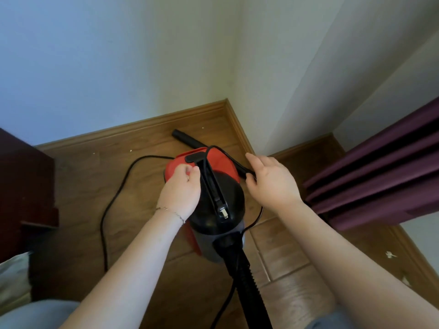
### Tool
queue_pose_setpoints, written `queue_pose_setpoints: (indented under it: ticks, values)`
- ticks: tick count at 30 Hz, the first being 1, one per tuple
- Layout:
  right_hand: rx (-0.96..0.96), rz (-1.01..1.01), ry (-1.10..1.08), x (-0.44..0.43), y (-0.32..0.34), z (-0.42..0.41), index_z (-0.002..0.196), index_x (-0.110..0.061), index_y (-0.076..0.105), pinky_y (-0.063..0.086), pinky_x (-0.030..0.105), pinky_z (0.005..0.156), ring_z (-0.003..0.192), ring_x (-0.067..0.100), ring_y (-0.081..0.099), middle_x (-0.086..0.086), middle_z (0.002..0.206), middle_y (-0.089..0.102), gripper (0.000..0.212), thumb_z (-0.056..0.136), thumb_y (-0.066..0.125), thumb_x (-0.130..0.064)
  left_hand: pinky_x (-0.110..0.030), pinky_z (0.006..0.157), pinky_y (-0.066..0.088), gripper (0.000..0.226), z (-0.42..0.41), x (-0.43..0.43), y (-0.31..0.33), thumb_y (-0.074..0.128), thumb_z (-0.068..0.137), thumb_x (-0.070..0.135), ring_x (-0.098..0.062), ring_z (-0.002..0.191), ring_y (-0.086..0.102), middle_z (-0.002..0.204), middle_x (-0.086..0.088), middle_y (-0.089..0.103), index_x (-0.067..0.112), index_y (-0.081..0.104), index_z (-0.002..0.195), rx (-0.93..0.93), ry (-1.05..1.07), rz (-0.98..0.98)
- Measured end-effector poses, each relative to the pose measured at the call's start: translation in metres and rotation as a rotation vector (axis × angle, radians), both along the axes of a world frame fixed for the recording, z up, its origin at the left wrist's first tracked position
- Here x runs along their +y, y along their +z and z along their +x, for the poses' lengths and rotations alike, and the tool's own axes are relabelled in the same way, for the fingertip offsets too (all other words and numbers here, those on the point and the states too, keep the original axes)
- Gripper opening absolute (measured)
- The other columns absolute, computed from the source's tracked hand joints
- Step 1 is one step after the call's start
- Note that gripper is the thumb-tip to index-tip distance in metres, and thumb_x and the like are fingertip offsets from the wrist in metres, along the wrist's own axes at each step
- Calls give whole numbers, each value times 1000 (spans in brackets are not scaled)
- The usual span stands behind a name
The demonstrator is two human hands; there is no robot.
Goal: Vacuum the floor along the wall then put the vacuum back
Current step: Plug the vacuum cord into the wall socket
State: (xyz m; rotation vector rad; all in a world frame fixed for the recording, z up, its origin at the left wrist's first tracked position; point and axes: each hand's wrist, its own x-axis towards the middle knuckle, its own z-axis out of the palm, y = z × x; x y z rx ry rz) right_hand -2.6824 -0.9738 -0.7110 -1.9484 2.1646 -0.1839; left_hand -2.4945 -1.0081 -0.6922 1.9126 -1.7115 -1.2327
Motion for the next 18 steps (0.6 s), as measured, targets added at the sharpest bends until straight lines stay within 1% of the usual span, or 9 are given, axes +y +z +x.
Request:
queue_pose_setpoints:
  ticks: [2, 3, 4, 6, 8, 11, 13, 15, 18]
  values:
    - [16, -136, 61, 8, 18, 10, 138, -12, 48, 40, 38, 104, 122, 27, 53, 8, 132, 58, 48, 92, 50, -23, -38, 82, 50, 35, 20, -1, 25, 31, 97, 39, -26, 102, 58, 108, 1, 60, 20, 49, 121, -339, -211, -290]
    - [34, -208, 92, 12, 24, 14, 133, -9, 54, 42, 40, 102, 117, 29, 57, 10, 126, 62, 46, 88, 53, -21, -38, 80, 50, 39, 29, -1, 35, 32, 96, 38, -26, 105, 58, 113, -2, 60, 18, 49, 124, -460, -296, -459]
    - [49, -263, 114, 16, 30, 18, 128, -8, 58, 45, 42, 99, 112, 30, 60, 11, 121, 65, 46, 85, 55, -21, -38, 78, 51, 42, 37, 2, 48, 33, 95, 38, -28, 105, 59, 115, -5, 62, 14, 51, 125, -530, -369, -589]
    - [68, -288, 153, 24, 39, 24, 125, -8, 60, 45, 43, 99, 111, 29, 62, 11, 118, 66, 45, 82, 57, -21, -38, 78, 53, 46, 48, 4, 61, 35, 92, 38, -30, 103, 62, 114, -10, 64, 10, 56, 121, -594, -458, -715]
    - [78, -285, 173, 32, 45, 29, 125, -8, 61, 42, 42, 102, 113, 28, 61, 10, 119, 66, 45, 83, 56, -22, -40, 81, 52, 47, 53, 9, 68, 35, 89, 37, -29, 103, 62, 113, -11, 65, 8, 57, 119, -617, -490, -736]
    - [74, -264, 176, 48, 45, 36, 123, -9, 63, 43, 40, 101, 112, 25, 62, 7, 119, 67, 48, 84, 43, -27, -40, 84, 51, 45, 50, 22, 70, 36, 89, 36, -27, 104, 61, 113, -8, 64, 9, 58, 118, -593, -508, -733]
    - [52, -245, 181, 59, 40, 40, 122, -10, 63, 43, 39, 101, 112, 23, 62, 6, 118, 67, 49, 83, 41, -28, -39, 85, 50, 45, 45, 31, 64, 37, 88, 36, -25, 105, 61, 113, -7, 64, 10, 58, 118, -574, -534, -739]
    - [30, -216, 192, 68, 32, 43, 122, -10, 63, 44, 38, 100, 112, 23, 62, 6, 119, 66, 48, 82, 44, -26, -37, 87, 49, 43, 39, 37, 53, 39, 88, 35, -24, 106, 60, 112, -6, 65, 11, 60, 117, -552, -583, -764]
    - [25, -186, 223, 74, 22, 47, 124, -10, 63, 45, 38, 99, 112, 23, 62, 7, 120, 66, 47, 78, 61, -23, -37, 93, 47, 42, 33, 44, 34, 40, 88, 34, -24, 110, 59, 112, -6, 65, 10, 61, 116, -525, -669, -785]
